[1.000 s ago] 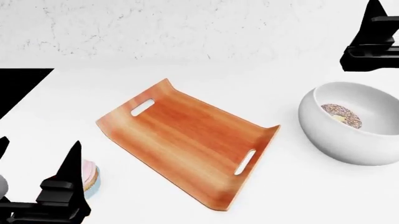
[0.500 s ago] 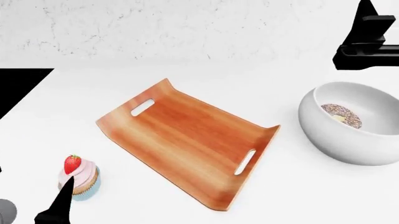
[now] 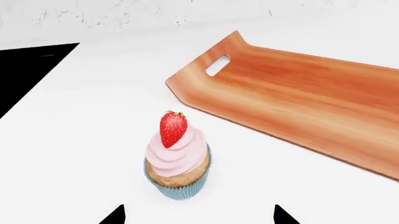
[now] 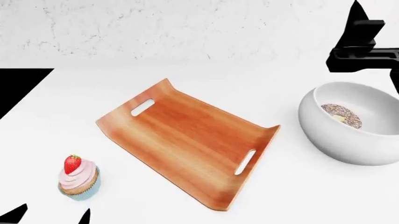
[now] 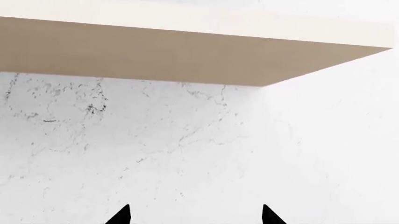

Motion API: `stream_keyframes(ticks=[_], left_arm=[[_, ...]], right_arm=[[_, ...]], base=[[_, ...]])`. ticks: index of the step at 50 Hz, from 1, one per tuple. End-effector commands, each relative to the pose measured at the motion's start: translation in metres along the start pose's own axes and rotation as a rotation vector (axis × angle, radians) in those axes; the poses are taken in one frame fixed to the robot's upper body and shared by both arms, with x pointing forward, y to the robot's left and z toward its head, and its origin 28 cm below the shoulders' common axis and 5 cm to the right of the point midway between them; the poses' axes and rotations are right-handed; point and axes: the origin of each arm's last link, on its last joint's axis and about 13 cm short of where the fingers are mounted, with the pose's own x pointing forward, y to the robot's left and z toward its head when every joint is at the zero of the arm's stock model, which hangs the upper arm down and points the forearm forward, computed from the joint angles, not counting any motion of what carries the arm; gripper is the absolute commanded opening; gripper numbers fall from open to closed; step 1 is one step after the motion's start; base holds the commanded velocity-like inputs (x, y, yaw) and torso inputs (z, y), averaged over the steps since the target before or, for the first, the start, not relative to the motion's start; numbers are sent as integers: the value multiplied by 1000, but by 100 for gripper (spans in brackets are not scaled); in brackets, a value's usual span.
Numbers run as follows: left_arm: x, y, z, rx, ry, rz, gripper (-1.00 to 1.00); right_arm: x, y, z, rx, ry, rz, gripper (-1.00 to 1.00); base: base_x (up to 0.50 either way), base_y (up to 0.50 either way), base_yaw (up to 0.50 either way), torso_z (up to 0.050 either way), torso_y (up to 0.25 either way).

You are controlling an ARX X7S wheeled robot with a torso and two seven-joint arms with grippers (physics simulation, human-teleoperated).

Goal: Pick up the bowl with donut and place it on the tray. Pick up the cupcake and place it on the tray.

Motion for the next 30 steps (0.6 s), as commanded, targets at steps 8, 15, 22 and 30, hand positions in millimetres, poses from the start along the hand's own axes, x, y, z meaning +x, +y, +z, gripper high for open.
stream_keyframes(ticks=[8, 15, 22, 30], left_arm=[[17, -6, -6, -52, 43, 12, 100], [26, -6, -6, -64, 39, 13, 100], [30, -4, -4, -71, 31, 36, 100], [37, -3, -4, -80, 26, 44, 100]], right_arm=[[0, -1, -4, 0, 10, 2, 100], [0, -1, -3, 0, 6, 7, 100], [-1, -3, -4, -1, 9, 1, 100], [-2, -4, -4, 2, 9, 1, 100]], base=[[0, 0, 0, 0, 0], [0, 0, 0, 0, 0], [0, 0, 0, 0, 0], [0, 0, 0, 0, 0]])
